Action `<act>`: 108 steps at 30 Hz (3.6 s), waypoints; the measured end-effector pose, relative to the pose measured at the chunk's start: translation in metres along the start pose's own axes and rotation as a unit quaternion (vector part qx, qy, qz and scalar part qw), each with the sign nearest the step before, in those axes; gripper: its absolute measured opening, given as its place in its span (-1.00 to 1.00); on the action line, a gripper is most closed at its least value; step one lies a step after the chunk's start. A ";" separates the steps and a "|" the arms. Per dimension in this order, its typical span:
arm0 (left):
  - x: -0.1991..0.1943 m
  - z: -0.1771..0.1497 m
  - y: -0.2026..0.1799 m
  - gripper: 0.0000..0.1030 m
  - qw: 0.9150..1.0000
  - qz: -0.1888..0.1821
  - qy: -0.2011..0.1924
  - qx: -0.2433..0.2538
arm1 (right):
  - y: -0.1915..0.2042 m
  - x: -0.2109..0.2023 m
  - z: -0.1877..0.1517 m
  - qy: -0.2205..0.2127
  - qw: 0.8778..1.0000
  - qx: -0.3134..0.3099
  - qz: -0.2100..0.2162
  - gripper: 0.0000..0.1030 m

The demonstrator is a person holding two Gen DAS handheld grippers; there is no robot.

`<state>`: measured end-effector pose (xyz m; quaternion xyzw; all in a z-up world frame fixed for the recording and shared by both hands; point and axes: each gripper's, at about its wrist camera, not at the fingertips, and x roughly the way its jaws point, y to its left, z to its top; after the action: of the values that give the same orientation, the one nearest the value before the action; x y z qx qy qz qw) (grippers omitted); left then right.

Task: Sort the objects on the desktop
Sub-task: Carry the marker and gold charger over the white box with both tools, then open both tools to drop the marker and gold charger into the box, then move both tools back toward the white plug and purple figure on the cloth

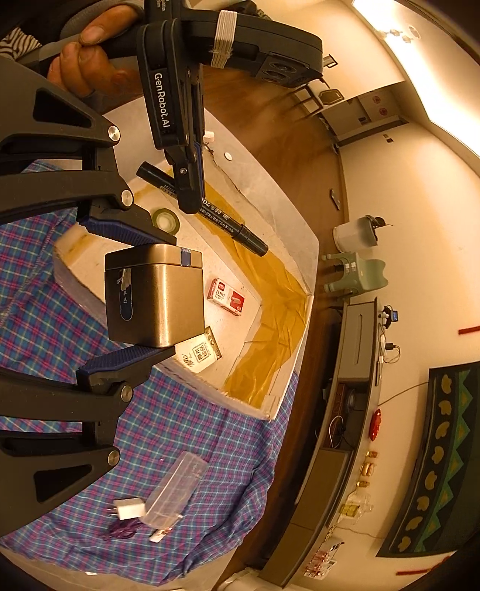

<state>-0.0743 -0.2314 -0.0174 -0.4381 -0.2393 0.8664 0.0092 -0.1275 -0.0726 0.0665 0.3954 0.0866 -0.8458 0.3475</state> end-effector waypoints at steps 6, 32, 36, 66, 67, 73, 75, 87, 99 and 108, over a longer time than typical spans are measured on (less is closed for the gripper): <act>0.021 0.008 0.009 -0.74 0.998 0.001 0.030 -0.047 | -0.003 0.025 0.017 0.022 1.000 -0.019 -0.002 0.01; 0.085 0.025 0.061 -0.74 0.974 0.011 0.106 -0.200 | -0.010 0.176 0.092 0.155 0.979 -0.119 -0.057 0.01; 0.092 0.026 0.067 -0.74 0.972 0.013 0.112 -0.206 | -0.009 0.201 0.097 0.182 0.971 -0.135 -0.070 0.01; 0.069 0.014 0.039 -0.45 0.986 0.043 0.075 -0.140 | 0.001 0.182 0.099 0.209 0.960 -0.167 -0.080 0.05; 0.065 0.012 0.038 -0.45 0.987 0.046 0.070 -0.135 | 0.002 0.176 0.095 0.209 0.960 -0.168 -0.080 0.05; 0.041 0.005 0.023 -0.45 0.992 0.076 0.034 -0.096 | 0.016 0.140 0.074 0.207 0.960 -0.174 -0.074 0.05; 0.035 0.002 0.015 -0.45 0.993 0.086 0.023 -0.081 | 0.020 0.130 0.068 0.207 0.959 -0.178 -0.070 0.05; -0.014 -0.023 -0.013 -0.45 0.993 0.114 -0.036 -0.023 | 0.043 0.070 0.033 0.200 0.956 -0.200 -0.075 0.05; -0.052 -0.048 -0.025 -0.45 0.987 0.138 -0.076 0.017 | 0.064 0.030 0.010 0.174 0.960 -0.206 -0.075 0.06; -0.065 -0.059 -0.036 -0.45 0.985 0.141 -0.089 0.036 | 0.063 0.004 -0.008 0.126 0.972 -0.183 -0.072 0.13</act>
<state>0.0041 -0.1902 0.0175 -0.3884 -0.1433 0.9025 -0.1186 -0.0832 -0.1187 0.0665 0.4211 0.3108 -0.7818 0.3388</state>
